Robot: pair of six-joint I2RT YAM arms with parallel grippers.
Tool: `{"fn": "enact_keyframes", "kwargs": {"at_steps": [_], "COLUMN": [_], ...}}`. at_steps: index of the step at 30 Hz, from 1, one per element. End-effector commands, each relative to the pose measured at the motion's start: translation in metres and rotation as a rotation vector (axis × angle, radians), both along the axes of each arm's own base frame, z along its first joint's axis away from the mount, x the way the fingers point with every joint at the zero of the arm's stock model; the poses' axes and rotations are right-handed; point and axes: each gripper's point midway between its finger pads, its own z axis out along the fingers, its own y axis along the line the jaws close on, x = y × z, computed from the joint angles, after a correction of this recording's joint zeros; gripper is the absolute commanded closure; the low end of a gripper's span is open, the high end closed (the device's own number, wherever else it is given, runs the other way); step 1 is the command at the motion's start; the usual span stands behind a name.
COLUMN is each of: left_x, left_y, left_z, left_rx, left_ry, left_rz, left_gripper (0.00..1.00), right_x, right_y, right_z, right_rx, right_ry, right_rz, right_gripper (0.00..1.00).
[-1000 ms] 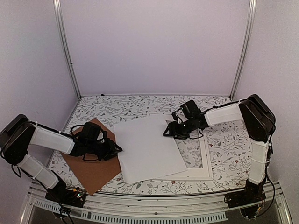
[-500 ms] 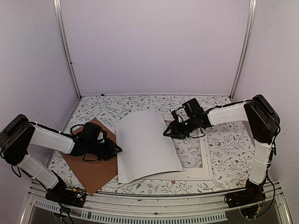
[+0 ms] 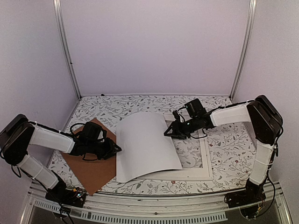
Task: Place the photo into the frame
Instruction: Pass from the left arm to the right
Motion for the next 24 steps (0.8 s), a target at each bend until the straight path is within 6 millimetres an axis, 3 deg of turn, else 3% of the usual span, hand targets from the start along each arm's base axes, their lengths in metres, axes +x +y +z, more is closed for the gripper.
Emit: {"fn": "enact_keyframes", "kwargs": {"at_steps": [1, 11, 24], "left_x": [-0.009, -0.007, -0.008], "left_y": [0.017, 0.0, 0.014], "left_z": [-0.018, -0.004, -0.014], "left_rx": [0.096, -0.008, 0.064], "left_ry": [0.04, -0.01, 0.003], "left_rz": [0.021, -0.034, 0.0], "left_gripper": [0.62, 0.61, 0.61], "right_x": [0.004, 0.004, 0.006], "right_y": [-0.001, -0.003, -0.007], "right_z": [0.027, 0.026, 0.032], "right_rx": [0.064, 0.074, 0.118], "right_ry": [-0.038, -0.028, -0.005], "right_rz": [-0.005, -0.012, -0.035], "right_gripper": [0.56, 0.57, 0.57]}}
